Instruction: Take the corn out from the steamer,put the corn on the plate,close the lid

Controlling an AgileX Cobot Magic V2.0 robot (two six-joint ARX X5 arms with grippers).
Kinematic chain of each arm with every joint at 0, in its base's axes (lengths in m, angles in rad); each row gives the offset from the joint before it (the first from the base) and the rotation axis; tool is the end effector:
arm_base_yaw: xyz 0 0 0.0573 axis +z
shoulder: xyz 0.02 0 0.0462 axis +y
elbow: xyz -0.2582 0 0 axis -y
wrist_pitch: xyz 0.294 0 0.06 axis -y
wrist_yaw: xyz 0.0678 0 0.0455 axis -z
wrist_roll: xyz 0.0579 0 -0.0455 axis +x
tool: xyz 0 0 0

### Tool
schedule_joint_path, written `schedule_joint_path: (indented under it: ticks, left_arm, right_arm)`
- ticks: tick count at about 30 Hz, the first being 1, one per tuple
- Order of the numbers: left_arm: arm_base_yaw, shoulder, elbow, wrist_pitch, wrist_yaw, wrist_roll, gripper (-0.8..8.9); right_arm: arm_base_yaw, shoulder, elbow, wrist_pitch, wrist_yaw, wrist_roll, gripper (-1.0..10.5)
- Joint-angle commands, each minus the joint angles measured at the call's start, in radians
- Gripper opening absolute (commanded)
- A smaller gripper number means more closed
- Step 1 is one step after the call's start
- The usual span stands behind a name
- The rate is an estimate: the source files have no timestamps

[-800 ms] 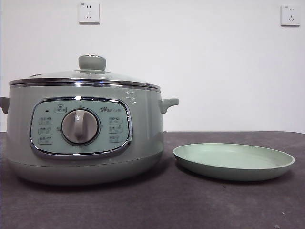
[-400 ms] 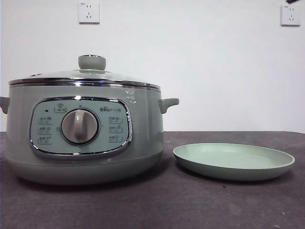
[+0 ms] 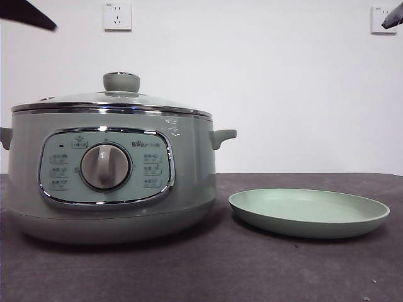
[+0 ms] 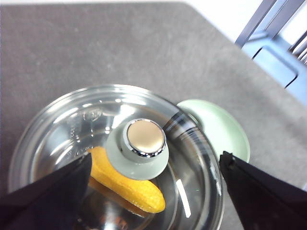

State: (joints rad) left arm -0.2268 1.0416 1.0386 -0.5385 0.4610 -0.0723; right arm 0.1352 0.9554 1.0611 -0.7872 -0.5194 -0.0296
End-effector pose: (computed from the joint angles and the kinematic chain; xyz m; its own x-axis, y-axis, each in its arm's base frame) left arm 0.2732 -0.0895 0.3238 0.6478 -0.6060 -0.4616 0.5351 0.7933 -0.2906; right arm 0.2425 0.0620 0.3306 0.6011 0.5827 -0.5469 -0.5172 0.8054 0.2896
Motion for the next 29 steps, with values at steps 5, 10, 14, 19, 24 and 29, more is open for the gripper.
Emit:
schedule_joint_path:
  ticks: [5, 10, 14, 19, 24, 29]
  left_arm:
    - [-0.144, 0.116, 0.015, 0.063, -0.180, -0.006, 4.39]
    - [-0.192, 0.191, 0.015, 0.109, -0.243, -0.003, 4.39]
    - [-0.203, 0.235, 0.015, 0.120, -0.291, -0.002, 4.38]
    - [-0.206, 0.281, 0.015, 0.120, -0.304, 0.021, 4.34]
    - [-0.206, 0.281, 0.015, 0.122, -0.302, 0.045, -0.19]
    - [-0.206, 0.269, 0.015, 0.162, -0.303, 0.051, -0.09]
  right_arm:
    - [-0.001, 0.007, 0.003, 0.005, 0.003, 0.014, 4.4]
    - [-0.002, 0.007, 0.003, 0.005, 0.006, 0.014, 4.4]
    - [-0.001, 0.007, 0.003, 0.005, 0.006, 0.014, 4.4]
    - [-0.002, 0.007, 0.003, 0.005, 0.006, 0.014, 4.4]
    - [-0.001, 0.007, 0.003, 0.005, 0.005, 0.016, 4.4]
    - [0.012, 0.013, 0.003, 0.030, 0.002, 0.027, 4.4]
